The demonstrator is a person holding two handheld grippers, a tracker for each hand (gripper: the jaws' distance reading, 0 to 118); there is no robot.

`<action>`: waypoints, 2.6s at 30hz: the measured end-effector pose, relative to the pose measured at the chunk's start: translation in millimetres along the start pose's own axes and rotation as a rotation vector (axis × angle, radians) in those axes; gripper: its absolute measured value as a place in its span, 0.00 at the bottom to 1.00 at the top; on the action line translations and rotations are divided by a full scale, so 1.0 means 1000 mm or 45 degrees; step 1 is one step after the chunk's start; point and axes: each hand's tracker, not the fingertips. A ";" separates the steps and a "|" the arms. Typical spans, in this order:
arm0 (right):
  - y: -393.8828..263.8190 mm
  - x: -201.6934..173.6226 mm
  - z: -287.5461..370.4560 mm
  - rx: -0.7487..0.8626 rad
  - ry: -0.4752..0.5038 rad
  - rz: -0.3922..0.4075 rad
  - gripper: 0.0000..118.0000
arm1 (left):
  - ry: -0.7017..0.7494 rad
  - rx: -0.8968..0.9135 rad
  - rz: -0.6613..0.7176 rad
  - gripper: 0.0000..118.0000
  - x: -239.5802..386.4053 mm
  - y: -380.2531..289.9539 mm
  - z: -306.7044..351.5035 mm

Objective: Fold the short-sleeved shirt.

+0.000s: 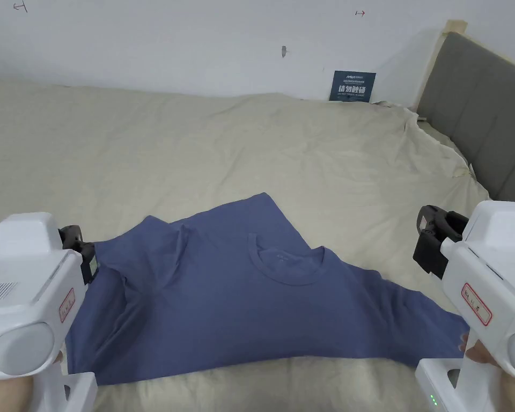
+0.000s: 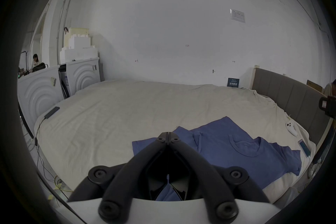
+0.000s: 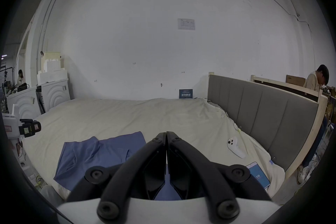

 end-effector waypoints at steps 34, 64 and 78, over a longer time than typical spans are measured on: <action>-0.008 -0.004 -0.036 -0.159 -0.029 -0.003 0.00 | 0.239 -0.729 0.144 1.00 -0.094 0.043 -0.203; -0.012 0.012 -0.074 -0.293 -0.043 0.024 0.00 | 0.132 -0.678 0.277 0.00 -0.086 0.020 -0.216; 0.002 0.047 -0.204 -0.845 0.090 0.130 0.89 | 0.159 -0.677 0.262 0.00 -0.076 0.012 -0.195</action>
